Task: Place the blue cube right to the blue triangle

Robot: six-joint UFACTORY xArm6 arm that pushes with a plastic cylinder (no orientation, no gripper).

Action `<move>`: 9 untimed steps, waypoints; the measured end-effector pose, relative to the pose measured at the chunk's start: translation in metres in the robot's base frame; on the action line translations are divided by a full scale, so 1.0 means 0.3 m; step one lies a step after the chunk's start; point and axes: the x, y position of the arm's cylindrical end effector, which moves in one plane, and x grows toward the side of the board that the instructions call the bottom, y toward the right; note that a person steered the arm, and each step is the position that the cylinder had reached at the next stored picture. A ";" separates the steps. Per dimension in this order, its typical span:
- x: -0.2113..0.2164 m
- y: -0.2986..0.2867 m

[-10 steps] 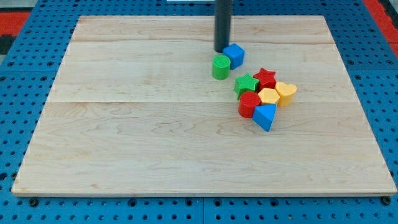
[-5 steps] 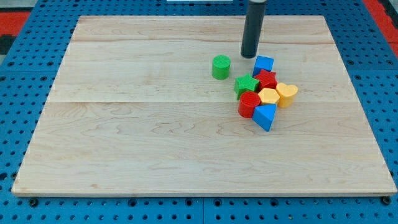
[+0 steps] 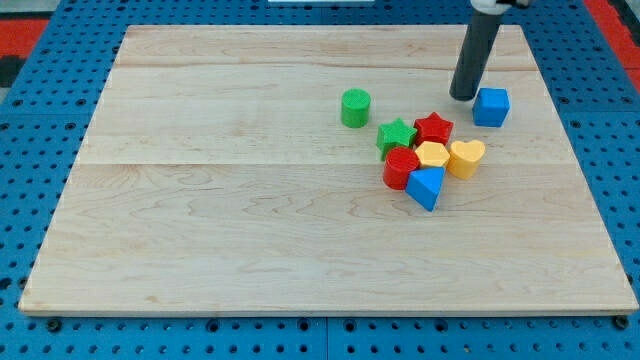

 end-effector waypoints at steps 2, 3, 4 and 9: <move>0.120 0.179; 0.162 0.167; 0.092 0.109; 0.414 0.092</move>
